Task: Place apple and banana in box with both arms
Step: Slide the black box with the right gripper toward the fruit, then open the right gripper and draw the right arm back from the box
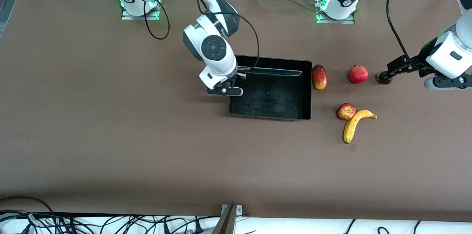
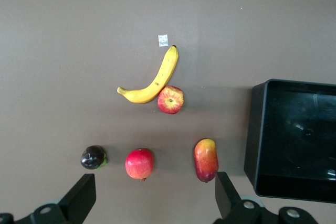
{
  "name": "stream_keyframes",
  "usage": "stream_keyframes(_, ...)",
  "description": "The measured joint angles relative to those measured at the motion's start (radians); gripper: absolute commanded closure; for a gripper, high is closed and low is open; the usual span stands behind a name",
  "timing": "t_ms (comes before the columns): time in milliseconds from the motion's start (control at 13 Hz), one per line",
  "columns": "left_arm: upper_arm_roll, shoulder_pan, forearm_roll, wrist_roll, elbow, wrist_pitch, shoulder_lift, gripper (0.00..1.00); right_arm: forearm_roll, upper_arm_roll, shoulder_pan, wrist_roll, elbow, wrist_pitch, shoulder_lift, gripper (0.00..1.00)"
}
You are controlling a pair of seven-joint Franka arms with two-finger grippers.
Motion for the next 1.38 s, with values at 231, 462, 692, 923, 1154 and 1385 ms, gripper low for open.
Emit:
stream_keyframes(231,0.000,0.000,0.000,0.000,0.000,0.000,0.000,0.00,-0.008,-0.003,0.025,0.000,0.004,0.090,0.048,1.00)
stream_keyframes(462,-0.001,-0.002,0.000,0.000,0.000,0.000,0.000,0.00,-0.014,-0.005,0.039,0.000,0.008,0.116,0.072,0.00)
stream_keyframes(692,-0.001,-0.002,0.000,0.000,0.001,0.000,0.000,0.00,-0.017,-0.009,0.040,0.000,0.025,0.118,0.073,0.00)
stream_keyframes(923,-0.002,-0.003,0.000,0.000,0.001,0.000,0.000,0.00,-0.017,-0.049,0.032,-0.001,0.056,0.058,0.030,0.00)
stream_keyframes(1154,-0.002,-0.002,0.000,0.000,0.002,0.000,0.000,0.00,-0.019,-0.155,0.018,-0.007,0.069,-0.082,-0.096,0.00)
stream_keyframes(1385,-0.002,-0.003,0.000,0.000,0.002,0.000,0.000,0.00,-0.027,-0.297,0.011,-0.122,0.070,-0.220,-0.220,0.00)
